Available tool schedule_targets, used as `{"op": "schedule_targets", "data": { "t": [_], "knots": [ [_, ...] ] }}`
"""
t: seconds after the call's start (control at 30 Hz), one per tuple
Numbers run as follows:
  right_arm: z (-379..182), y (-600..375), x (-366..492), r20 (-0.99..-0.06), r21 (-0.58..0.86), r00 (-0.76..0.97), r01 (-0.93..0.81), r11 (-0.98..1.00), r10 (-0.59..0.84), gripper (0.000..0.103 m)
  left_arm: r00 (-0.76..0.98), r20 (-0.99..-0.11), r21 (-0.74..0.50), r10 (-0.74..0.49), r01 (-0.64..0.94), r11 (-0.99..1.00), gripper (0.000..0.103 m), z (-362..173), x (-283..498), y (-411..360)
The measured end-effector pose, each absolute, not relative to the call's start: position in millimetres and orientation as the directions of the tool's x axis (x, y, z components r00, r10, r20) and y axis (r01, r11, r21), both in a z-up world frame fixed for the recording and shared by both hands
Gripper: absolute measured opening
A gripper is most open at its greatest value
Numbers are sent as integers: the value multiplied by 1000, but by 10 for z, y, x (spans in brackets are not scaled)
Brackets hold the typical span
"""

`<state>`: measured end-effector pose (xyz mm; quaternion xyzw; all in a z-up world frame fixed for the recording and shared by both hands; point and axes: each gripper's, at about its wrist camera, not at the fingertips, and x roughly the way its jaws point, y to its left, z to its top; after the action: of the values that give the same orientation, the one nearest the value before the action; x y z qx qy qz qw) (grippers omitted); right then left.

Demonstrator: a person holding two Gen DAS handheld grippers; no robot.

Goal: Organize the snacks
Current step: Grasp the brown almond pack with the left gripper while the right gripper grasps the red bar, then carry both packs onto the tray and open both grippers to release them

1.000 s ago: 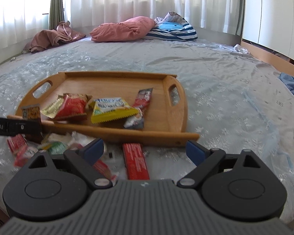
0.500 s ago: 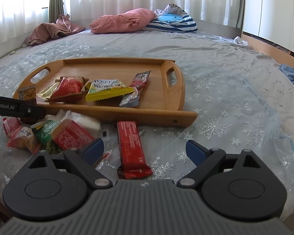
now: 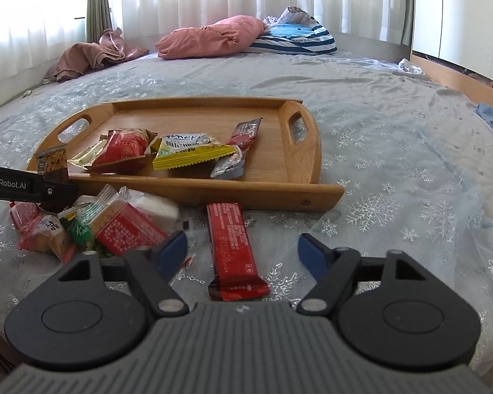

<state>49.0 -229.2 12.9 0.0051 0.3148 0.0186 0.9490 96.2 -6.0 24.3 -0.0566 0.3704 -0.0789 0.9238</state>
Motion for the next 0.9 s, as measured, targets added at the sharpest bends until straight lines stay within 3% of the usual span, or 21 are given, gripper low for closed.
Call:
{"op": "schedule_targets", "data": {
  "t": [0.17,0.33,0.43,0.9],
  "knots": [
    [124,-2291,526,-606,28,794,-30,999,41,67,716,-670,-161,-197,119,980,42,284,912,-65],
    [117,-2278,533,-608,29,792,-36,999,47,39,719,-664,-164,-205,128,978,42,332,872,-51],
    [136,-2265,520,-606,27,794,-40,999,48,30,719,-661,-166,-213,137,977,42,374,861,-34],
    [298,-2291,425,-590,19,807,-9,1000,18,28,728,-637,-203,-253,158,966,42,546,769,79]
  ]
}}
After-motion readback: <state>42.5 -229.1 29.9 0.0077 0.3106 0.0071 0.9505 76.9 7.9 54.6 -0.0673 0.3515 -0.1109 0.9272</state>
